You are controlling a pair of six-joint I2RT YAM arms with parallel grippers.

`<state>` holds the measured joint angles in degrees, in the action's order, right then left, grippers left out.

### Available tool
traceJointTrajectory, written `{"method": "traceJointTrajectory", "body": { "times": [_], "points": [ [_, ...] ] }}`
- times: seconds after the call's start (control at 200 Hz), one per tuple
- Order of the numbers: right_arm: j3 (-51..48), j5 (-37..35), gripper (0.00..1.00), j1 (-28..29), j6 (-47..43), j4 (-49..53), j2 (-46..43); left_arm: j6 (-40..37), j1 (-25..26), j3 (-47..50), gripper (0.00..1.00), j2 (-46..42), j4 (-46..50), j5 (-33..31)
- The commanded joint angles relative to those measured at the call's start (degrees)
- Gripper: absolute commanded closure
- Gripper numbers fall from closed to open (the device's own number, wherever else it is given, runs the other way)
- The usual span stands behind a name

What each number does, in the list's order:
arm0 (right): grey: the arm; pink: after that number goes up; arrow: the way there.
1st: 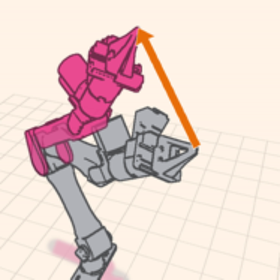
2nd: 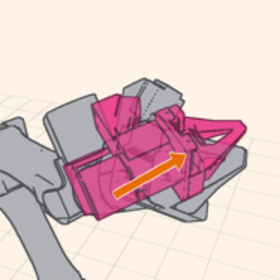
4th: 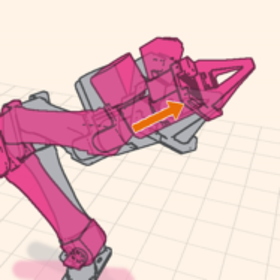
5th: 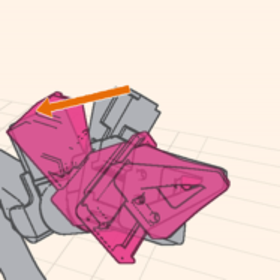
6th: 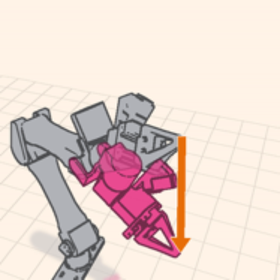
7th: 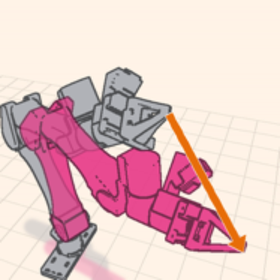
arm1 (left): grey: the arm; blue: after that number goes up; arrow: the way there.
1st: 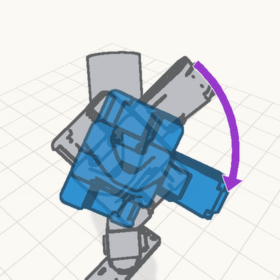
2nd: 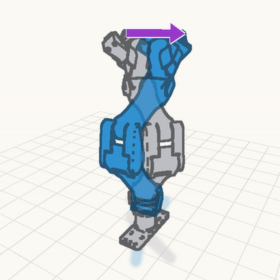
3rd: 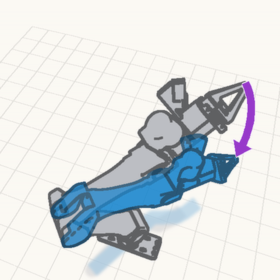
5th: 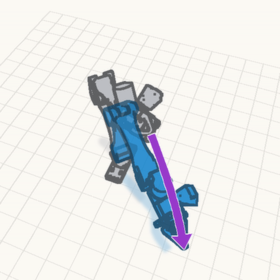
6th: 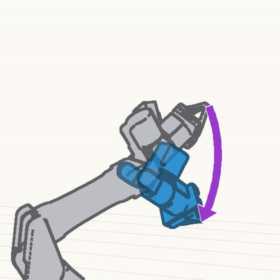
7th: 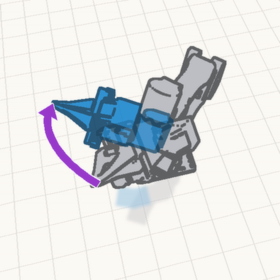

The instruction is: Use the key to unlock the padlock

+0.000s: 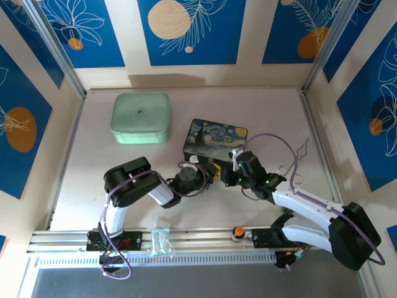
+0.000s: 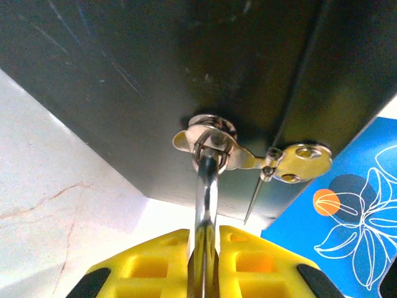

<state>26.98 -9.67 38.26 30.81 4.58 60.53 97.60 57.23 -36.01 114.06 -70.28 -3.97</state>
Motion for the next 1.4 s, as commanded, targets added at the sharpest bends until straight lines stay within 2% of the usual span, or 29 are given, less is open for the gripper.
{"method": "traceJointTrajectory", "body": {
  "times": [0.0,0.175,0.325,0.53,0.68,0.89,1.041,1.181,1.396],
  "points": [
    [-0.69,0.2,0.84,0.67,-1.45,-1.4,0.71,0.16,-0.1,0.64,1.0,-1.52,-2.51,0.89],
    [-1.05,-0.22,0.85,1.34,-1.25,-2.55,3.41,0.13,-0.1,0.31,1.0,-2.27,-2.56,1.31],
    [-1.11,-4.83,0.85,2.96,-1.06,-0.91,4.7,0.06,-0.18,1.72,1.0,-2.83,-3.02,0.63],
    [-0.84,-10.34,0.72,4.44,-0.38,0.14,4.59,-0.82,-0.36,2.13,1.0,-3.74,-2.18,1.48],
    [1.58,-14.09,0.73,7.68,-2.06,1.14,6.92,-2.23,-0.37,2.35,1.0,-5.07,-0.57,1.37],
    [1.98,-13.85,0.74,9.73,-4.53,-2.48,8.59,-2.46,-0.37,1.43,1.0,-5.03,-0.55,2.65],
    [2.71,-13.48,0.65,10.22,-5.8,-1.95,9.1,-2.08,-0.61,2.56,1.0,-4.94,-1.26,2.12],
    [1.72,-11.74,0.62,11.03,-7.25,-3.2,9.09,-1.74,-0.63,2.45,1.0,-4.53,-1.67,2.38],
    [0.69,-11.4,0.75,11.18,-7.13,-3.03,7.63,-1.54,-0.72,2.67,1.0,-4.59,-1.62,2.39]
  ]
}}
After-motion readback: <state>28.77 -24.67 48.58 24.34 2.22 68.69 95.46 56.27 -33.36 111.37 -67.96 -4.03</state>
